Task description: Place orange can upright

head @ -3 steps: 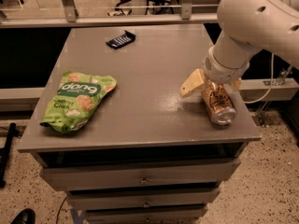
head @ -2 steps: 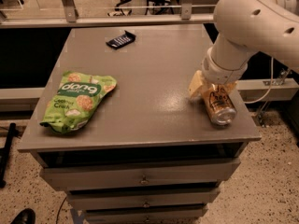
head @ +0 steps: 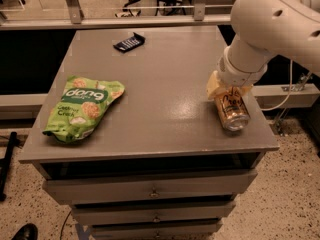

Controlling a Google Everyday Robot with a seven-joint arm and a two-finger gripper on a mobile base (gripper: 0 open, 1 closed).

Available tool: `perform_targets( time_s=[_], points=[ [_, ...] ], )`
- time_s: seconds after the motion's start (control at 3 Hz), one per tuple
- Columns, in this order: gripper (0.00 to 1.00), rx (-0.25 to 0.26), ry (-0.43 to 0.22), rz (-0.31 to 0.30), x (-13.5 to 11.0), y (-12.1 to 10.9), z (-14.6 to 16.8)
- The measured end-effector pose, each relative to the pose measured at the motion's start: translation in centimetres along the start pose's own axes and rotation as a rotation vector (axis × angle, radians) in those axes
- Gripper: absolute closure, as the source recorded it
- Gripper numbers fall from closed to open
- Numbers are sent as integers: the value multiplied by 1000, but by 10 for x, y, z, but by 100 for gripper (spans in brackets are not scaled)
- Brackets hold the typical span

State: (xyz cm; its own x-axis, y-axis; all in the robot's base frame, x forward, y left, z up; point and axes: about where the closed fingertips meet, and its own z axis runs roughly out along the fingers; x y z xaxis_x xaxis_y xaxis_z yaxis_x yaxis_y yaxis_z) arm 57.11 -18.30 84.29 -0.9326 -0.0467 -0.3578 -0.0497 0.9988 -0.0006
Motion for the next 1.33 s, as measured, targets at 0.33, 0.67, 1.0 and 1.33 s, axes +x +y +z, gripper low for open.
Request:
perform_targets(
  time_s=[0.33,0.67,1.0,1.33],
  points=[
    [100,-9,-91,-50,-16,0,-9],
    [100,-40,-231,-124,-40,2,-23],
    [100,-103,-399,-197,-64,2,-45],
    [100,-215,-567,-183,-85,-6,-55]
  ],
)
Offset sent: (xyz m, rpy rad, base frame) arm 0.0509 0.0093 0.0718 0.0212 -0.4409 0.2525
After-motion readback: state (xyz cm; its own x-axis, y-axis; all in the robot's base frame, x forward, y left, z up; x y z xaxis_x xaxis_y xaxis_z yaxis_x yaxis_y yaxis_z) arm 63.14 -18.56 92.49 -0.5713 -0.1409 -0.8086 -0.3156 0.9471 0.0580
